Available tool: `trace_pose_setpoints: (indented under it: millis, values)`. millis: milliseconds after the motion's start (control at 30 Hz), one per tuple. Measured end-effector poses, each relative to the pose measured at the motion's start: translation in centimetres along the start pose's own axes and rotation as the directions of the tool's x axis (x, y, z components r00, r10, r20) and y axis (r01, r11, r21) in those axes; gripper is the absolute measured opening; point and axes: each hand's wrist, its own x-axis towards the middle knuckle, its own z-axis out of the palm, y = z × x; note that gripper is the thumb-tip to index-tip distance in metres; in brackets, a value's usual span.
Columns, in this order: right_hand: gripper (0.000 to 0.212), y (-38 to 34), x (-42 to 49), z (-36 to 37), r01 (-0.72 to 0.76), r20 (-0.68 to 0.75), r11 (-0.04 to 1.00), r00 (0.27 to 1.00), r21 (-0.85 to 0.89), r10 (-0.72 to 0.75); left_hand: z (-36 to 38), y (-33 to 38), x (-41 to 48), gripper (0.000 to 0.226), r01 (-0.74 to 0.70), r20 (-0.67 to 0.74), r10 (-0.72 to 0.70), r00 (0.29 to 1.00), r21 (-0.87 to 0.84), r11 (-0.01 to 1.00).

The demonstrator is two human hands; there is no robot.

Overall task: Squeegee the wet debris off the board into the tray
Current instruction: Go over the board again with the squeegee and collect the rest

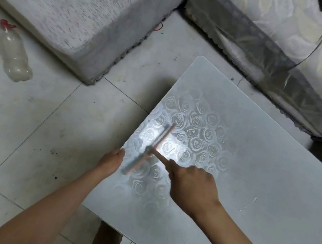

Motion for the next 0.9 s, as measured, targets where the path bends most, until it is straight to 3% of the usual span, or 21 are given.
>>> trace_pose_setpoints:
  millis: [100,233,400,533,667,800,900]
  values:
    - [0.041,-2.9,2.5,0.2,0.054,0.029,0.999,0.998,-0.008,-0.054,0.7,0.6,-0.1,0.054,-0.008,-0.017,0.007,1.0,-0.054,0.998]
    - [0.033,-0.2,3.4,1.8,0.02,0.051,1.0,0.998,0.012,-0.021,-0.1,0.9,1.0,0.062,0.033,-0.021,-0.031,0.999,0.096,0.995]
    - [0.045,8.2,-1.7,3.2,-0.235,0.119,0.971,0.966,0.038,0.229,0.1,2.1,1.2,0.057,-0.017,-0.031,0.026,0.999,0.247,0.969]
    - [0.04,14.0,-4.4,1.6,-0.336,0.166,0.935,0.921,-0.115,0.352,1.0,4.0,0.8,0.049,-0.068,-0.093,0.103,0.99,0.327,0.943]
    - [0.046,11.5,-3.3,-0.3,-0.184,0.111,0.977,0.974,-0.111,0.196,2.1,5.5,0.4,0.039,-0.164,-0.093,0.224,0.97,0.426,0.89]
    - [0.054,6.9,2.0,-1.8,0.057,0.045,0.998,0.997,-0.01,-0.056,2.2,7.1,0.9,0.048,-0.206,-0.081,0.297,0.951,0.55,0.809]
    - [0.054,5.2,6.1,-2.4,0.115,0.096,0.993,0.989,-0.032,-0.111,1.9,8.4,1.6,0.053,-0.216,-0.114,0.343,0.932,0.585,0.782]
